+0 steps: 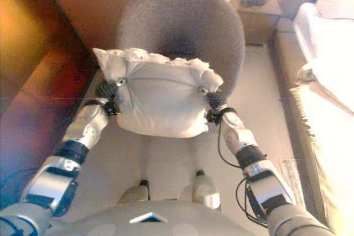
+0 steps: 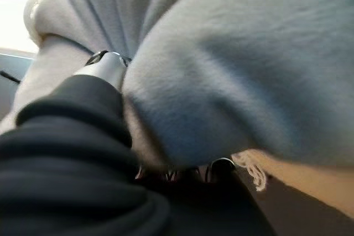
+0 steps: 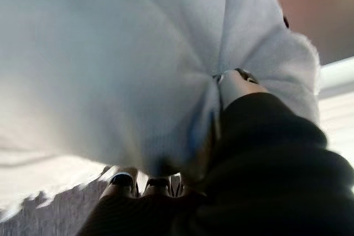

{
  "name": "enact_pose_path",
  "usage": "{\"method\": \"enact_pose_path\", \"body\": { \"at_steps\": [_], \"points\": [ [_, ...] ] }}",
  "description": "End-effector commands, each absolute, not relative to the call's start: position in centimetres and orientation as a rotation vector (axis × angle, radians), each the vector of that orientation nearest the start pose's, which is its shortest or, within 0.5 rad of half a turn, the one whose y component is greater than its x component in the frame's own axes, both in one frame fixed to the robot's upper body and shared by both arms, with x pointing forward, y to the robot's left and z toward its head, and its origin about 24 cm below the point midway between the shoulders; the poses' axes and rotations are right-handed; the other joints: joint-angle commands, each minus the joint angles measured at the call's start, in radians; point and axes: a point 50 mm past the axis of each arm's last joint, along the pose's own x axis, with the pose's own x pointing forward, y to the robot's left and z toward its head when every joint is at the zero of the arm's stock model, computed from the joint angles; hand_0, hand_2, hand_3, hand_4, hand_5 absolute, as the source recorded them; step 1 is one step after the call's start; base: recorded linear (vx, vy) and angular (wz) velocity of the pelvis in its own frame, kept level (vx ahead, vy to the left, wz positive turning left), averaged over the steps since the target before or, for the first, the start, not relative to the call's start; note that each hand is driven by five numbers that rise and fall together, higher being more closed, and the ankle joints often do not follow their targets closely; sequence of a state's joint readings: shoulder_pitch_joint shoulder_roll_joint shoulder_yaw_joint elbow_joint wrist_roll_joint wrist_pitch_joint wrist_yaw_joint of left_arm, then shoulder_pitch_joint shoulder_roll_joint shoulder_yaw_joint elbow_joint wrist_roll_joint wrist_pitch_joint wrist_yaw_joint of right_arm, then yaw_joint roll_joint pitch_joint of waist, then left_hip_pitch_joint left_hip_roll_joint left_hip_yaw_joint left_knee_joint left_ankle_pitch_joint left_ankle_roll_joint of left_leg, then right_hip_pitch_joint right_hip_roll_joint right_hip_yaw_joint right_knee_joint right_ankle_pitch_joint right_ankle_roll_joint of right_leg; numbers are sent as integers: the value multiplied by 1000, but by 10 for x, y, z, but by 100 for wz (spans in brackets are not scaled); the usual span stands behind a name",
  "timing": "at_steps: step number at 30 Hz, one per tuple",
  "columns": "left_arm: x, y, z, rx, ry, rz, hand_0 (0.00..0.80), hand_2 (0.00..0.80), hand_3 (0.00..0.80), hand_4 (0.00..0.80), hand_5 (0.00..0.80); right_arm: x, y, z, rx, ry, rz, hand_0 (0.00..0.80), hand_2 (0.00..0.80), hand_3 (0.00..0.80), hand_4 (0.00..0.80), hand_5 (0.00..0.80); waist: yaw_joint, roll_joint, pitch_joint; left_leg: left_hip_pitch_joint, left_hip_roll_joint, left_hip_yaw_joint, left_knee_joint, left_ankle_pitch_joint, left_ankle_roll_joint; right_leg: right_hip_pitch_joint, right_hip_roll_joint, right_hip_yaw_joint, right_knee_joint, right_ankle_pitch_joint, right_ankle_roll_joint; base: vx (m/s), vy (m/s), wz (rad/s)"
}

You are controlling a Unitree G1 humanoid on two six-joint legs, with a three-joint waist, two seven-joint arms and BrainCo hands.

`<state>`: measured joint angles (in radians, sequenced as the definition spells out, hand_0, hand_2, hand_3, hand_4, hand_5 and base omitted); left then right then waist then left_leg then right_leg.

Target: Pick up the cushion and take it to the sofa

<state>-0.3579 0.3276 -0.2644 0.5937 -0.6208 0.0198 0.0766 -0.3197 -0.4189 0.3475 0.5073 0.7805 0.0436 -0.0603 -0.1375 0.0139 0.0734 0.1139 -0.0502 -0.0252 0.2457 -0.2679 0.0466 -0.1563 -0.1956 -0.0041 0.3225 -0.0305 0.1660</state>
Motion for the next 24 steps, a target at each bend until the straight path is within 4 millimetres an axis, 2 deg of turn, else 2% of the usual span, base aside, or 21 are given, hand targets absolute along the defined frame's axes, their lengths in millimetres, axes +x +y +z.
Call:
{"method": "enact_pose_path", "body": {
  "at_steps": [1,2,4,6,7,8,10,11,12,15,16,19,21,22,24],
  "points": [
    [330,175,49,-145,111,-96,800,800,800,800,800,329,-150,58,391,114,222,800,800,800,800,800,1,-66,-56,128,-53,-70,-89,30,-3,-125,118,-16,-340,321,-16,367,13,-8],
    [329,176,48,-152,114,-93,800,800,800,800,800,329,-149,58,388,118,229,800,800,800,800,800,-1,-63,-66,130,-46,-62,-78,47,-11,-116,119,-17,-318,310,-24,369,-20,-15],
    [326,181,45,-160,117,-68,800,800,800,800,800,328,-144,57,375,126,258,800,800,800,800,800,-7,-50,-92,144,-6,-28,-39,116,-47,-96,121,-22,-267,269,-47,337,-55,18],
    [325,185,45,-164,111,-36,800,800,800,800,800,325,-137,58,361,130,293,800,800,800,800,800,-22,-33,-111,141,46,-4,32,232,-97,-76,144,-3,-247,229,-75,271,-71,28],
    [326,185,47,-167,97,-23,800,800,800,800,800,325,-134,60,344,123,311,800,800,800,800,800,-30,-31,-117,122,78,14,120,332,-137,-58,150,4,-247,213,-91,261,-109,29],
    [326,186,49,-174,86,-17,800,800,800,800,800,325,-133,62,334,116,323,800,800,800,800,800,-33,-43,-118,92,94,42,234,381,-160,-40,144,8,-241,198,-110,290,-148,17],
    [326,187,51,-201,75,-13,800,800,800,800,800,323,-133,62,330,114,330,800,800,800,800,800,-28,-75,-117,2,98,69,455,407,-169,-7,122,12,-228,177,-140,300,-165,-5],
    [325,187,51,-201,73,-19,800,800,800,800,800,321,-134,60,333,114,326,800,800,800,800,800,-20,-88,-113,-62,106,73,525,401,-160,12,117,15,-221,163,-150,268,-104,-24],
    [324,186,50,-193,73,-24,800,800,800,800,800,319,-134,57,337,115,321,800,800,800,800,800,-13,-95,-110,-102,120,84,534,381,-147,31,118,16,-220,151,-154,282,-28,-24],
    [322,185,49,-163,74,-52,800,800,800,800,800,316,-135,51,348,118,292,800,800,800,800,800,25,-96,-90,-189,139,84,415,348,-112,86,136,27,-218,109,-150,289,83,-5],
    [323,187,51,-160,73,-61,800,800,800,800,800,317,-136,52,357,121,275,800,800,800,800,800,41,-87,-86,-206,152,93,289,358,-110,109,143,16,-221,86,-141,330,207,-9],
    [325,195,55,-172,78,-62,800,800,800,800,800,321,-138,53,385,133,231,800,800,800,800,800,92,-61,-64,-246,184,92,13,398,-134,189,138,8,-232,30,-108,333,252,-10],
    [326,196,54,-168,79,-60,800,800,800,800,800,321,-137,53,388,138,216,800,800,800,800,800,111,-63,-61,-256,179,96,-54,381,-141,227,108,2,-238,12,-86,217,189,-25],
    [327,196,54,-165,79,-63,800,800,800,800,800,323,-136,53,386,143,212,800,800,800,800,800,112,-64,-64,-244,175,122,-69,345,-135,236,88,-14,-240,10,-75,144,154,-41],
    [329,194,54,-165,84,-74,800,800,800,800,800,326,-136,53,381,142,207,800,800,800,800,800,111,-52,-75,-205,168,166,-114,323,-128,227,63,-64,-223,8,-58,119,178,-45]
  ]
}}
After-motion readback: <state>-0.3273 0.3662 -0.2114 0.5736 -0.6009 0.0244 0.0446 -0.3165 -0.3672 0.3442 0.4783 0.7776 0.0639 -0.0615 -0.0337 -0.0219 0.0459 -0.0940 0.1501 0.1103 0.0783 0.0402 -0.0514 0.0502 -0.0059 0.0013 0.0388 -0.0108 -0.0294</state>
